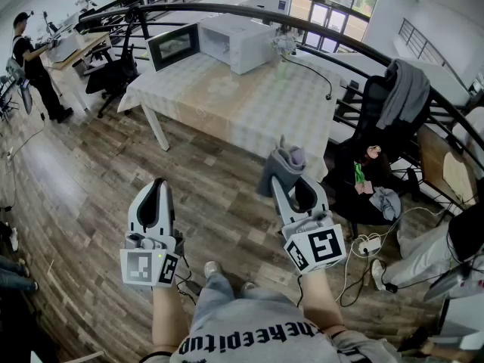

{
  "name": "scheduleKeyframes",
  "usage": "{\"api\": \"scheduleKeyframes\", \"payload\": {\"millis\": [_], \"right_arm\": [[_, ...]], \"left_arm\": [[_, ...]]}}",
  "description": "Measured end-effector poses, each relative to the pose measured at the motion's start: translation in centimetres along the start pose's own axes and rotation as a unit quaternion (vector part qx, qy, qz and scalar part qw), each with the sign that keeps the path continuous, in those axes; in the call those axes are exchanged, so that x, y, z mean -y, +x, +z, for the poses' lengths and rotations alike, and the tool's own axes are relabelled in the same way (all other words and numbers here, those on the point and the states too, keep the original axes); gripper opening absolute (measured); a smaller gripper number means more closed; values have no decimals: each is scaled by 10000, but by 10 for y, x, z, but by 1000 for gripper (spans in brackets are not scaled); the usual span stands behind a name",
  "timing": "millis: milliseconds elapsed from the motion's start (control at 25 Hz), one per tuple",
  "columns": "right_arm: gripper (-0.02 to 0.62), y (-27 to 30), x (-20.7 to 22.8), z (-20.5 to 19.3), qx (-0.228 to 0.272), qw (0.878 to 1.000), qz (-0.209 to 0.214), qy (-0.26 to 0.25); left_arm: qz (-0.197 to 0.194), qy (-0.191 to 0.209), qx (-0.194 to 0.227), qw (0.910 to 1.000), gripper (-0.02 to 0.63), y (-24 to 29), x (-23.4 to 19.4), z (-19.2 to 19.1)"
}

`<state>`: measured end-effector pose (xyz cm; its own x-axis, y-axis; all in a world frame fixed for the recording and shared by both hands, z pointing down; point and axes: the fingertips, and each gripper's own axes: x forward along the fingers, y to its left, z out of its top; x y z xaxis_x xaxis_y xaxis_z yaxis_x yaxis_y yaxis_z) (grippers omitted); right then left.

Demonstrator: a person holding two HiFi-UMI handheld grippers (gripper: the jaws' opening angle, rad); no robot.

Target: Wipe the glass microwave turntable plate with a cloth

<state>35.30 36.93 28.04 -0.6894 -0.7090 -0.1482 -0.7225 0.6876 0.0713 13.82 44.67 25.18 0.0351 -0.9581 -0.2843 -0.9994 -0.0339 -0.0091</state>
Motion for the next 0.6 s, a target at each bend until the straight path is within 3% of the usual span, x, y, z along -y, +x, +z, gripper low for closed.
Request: {"api": "scheduleKeyframes", "payload": {"millis": [360,600], "right_arm": [[123,12,-4,4,67,10000,-20,-8],[123,28,-7,2,57,10000,-57,7]], "left_arm": [[23,50,48,10000,18,5,-12,8],[-145,14,-17,9999,18,11,-25,-9]]}}
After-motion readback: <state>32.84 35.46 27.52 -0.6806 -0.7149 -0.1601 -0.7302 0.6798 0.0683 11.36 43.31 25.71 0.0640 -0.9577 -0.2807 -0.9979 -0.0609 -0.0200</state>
